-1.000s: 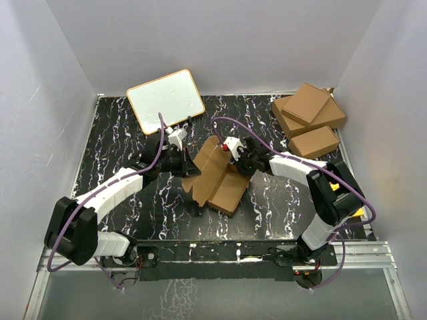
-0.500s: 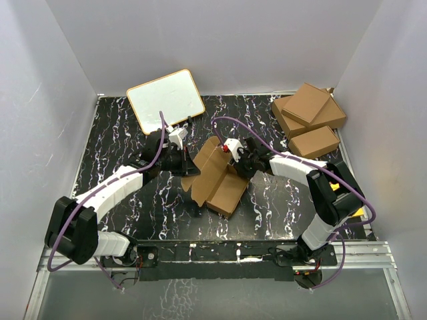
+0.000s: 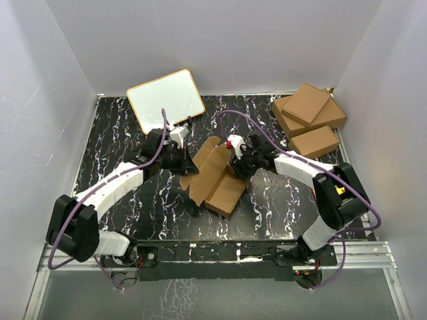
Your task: Fold the paper box
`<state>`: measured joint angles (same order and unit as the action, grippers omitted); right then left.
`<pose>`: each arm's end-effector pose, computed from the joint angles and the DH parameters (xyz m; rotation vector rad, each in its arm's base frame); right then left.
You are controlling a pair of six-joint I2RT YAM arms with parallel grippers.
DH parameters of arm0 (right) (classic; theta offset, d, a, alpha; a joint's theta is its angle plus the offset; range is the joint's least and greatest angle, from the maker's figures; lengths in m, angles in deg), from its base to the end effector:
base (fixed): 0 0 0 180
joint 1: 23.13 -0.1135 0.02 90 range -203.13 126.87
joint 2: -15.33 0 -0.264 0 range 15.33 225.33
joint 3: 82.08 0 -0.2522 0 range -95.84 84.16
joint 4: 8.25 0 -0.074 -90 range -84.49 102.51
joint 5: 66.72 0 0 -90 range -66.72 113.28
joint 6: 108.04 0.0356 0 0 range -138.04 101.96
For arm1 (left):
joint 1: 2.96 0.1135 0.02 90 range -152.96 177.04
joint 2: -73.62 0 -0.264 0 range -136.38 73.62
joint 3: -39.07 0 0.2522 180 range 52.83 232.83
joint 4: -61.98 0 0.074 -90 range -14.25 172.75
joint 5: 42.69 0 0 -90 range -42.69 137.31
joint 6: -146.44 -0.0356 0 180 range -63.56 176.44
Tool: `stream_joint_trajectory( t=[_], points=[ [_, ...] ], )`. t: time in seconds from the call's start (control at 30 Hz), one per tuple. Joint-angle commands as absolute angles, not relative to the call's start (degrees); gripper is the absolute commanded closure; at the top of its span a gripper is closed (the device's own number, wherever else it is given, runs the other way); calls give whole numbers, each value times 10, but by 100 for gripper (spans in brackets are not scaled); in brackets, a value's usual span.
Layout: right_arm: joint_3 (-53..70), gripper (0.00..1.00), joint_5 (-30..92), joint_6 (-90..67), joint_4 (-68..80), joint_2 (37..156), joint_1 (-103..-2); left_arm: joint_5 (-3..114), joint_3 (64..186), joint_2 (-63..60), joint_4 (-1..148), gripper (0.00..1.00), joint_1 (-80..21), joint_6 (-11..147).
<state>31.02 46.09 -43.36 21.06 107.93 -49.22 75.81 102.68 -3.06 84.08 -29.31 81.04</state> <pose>0.2818 0.1533 0.1804 -1.2226 2.1748 0.5075 0.2531 -0.1443 0.2527 0.3342 2.2690 -1.0286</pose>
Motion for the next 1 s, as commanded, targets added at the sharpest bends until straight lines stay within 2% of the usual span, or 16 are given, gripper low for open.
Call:
stream_joint_trajectory(
  t=[0.0,0.13,0.23,0.37,0.57,0.63,0.77,0.87,0.97],
  points=[
    [277,48,524,-422,205,1048,-471,756,1062,-36,866,100,-291,789],
    [270,45,601,-431,222,1034,-446,753,1078,-45,881,97,-291,771],
    [267,43,694,-429,229,1030,-409,744,1095,-58,900,90,-291,752],
    [264,43,805,-423,242,1034,-353,739,1114,-71,920,76,-291,734],
    [251,43,860,-416,242,1044,-276,748,1121,-81,923,57,-287,743],
    [240,42,866,-440,244,1047,-264,746,1121,-79,920,47,-282,747],
    [197,29,885,-639,338,1071,-262,743,1113,-73,902,36,-271,762],
    [167,11,893,-831,419,1102,-263,731,1100,-62,887,33,-266,770],
    [125,7,887,-969,491,1147,-263,722,1080,-51,864,33,-263,784]
  ],
)
